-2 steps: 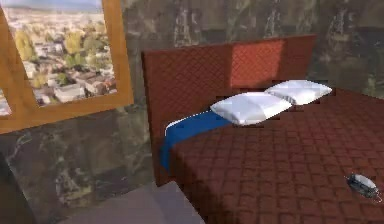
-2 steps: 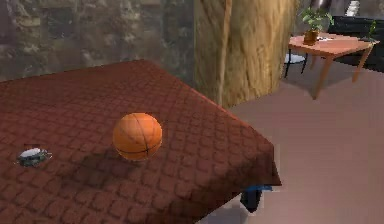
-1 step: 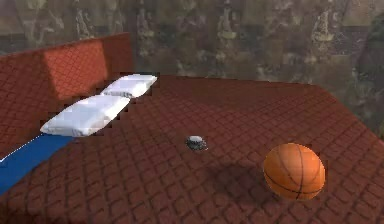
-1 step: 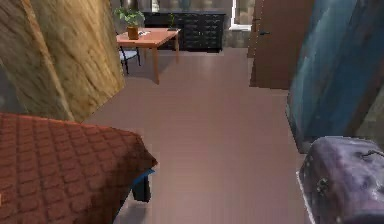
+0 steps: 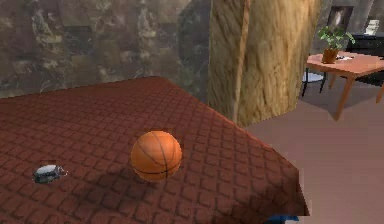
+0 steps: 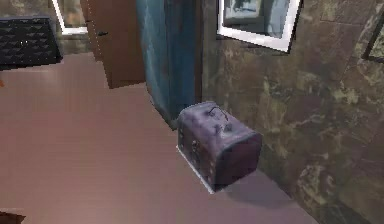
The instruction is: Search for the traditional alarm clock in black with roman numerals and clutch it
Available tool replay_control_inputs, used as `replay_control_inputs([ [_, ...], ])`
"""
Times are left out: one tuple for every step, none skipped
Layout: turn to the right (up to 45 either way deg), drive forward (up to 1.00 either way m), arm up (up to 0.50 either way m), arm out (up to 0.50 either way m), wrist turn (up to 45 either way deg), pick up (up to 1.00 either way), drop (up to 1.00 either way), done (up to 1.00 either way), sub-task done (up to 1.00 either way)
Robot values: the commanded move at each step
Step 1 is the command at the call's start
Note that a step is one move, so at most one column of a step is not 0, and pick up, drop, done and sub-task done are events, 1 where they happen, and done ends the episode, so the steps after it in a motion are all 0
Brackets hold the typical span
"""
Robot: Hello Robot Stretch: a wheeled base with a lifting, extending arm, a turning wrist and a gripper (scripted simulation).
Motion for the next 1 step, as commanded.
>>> replay_control_inputs([
  [0.0,0.25,0.00,0.00,0.0,0.00,0.00,0.00,0.00],
])
